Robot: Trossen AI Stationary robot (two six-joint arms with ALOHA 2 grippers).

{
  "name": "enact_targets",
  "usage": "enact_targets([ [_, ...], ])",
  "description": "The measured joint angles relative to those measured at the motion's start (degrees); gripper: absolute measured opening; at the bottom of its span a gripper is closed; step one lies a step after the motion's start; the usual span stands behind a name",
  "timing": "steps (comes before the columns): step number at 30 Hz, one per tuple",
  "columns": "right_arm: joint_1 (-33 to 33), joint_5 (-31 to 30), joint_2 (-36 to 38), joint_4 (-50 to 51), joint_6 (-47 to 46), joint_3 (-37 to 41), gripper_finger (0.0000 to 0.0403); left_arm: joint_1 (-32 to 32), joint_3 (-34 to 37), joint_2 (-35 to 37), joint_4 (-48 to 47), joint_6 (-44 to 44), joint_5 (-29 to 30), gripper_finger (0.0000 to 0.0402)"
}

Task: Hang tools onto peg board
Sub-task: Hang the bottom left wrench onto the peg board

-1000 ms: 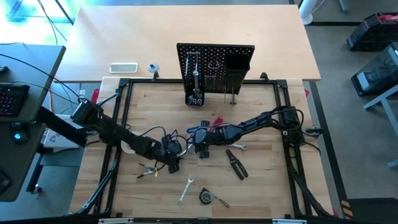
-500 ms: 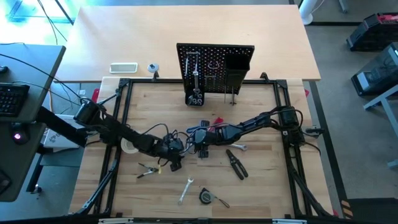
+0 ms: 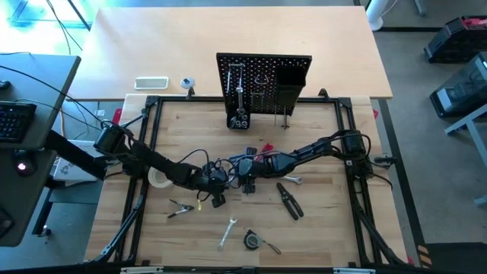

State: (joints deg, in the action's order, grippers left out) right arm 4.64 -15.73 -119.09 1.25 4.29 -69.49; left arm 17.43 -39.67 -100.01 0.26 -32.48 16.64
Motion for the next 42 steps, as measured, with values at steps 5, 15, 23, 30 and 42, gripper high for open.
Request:
enact_targets([
  [5,0.4,0.4,0.1,0.3,-0.3,0.0,0.0196,0.0,0.1,0.2,-0.5,0.4,0.0,0.0020],
  [15,0.8,-0.3,0.3,-0.3,-0.4,0.0,0.0196,0.1,0.2,3.6,-3.1,3.1,-0.2,0.0020],
  [23,2.0,-5.7,5.3,2.4,0.9,0.2,0.0196,0.5,0.6,8.4,-7.1,6.5,1.4,0.0008],
  [30,3.8,-11.9,12.0,7.3,1.8,0.1,0.0196,0.4,0.5,10.8,-6.9,8.6,6.3,0.0002],
  [42,7.5,-22.4,22.5,14.3,2.2,0.1,0.0196,0.3,0.4,14.8,-6.8,11.3,13.2,0.0001],
])
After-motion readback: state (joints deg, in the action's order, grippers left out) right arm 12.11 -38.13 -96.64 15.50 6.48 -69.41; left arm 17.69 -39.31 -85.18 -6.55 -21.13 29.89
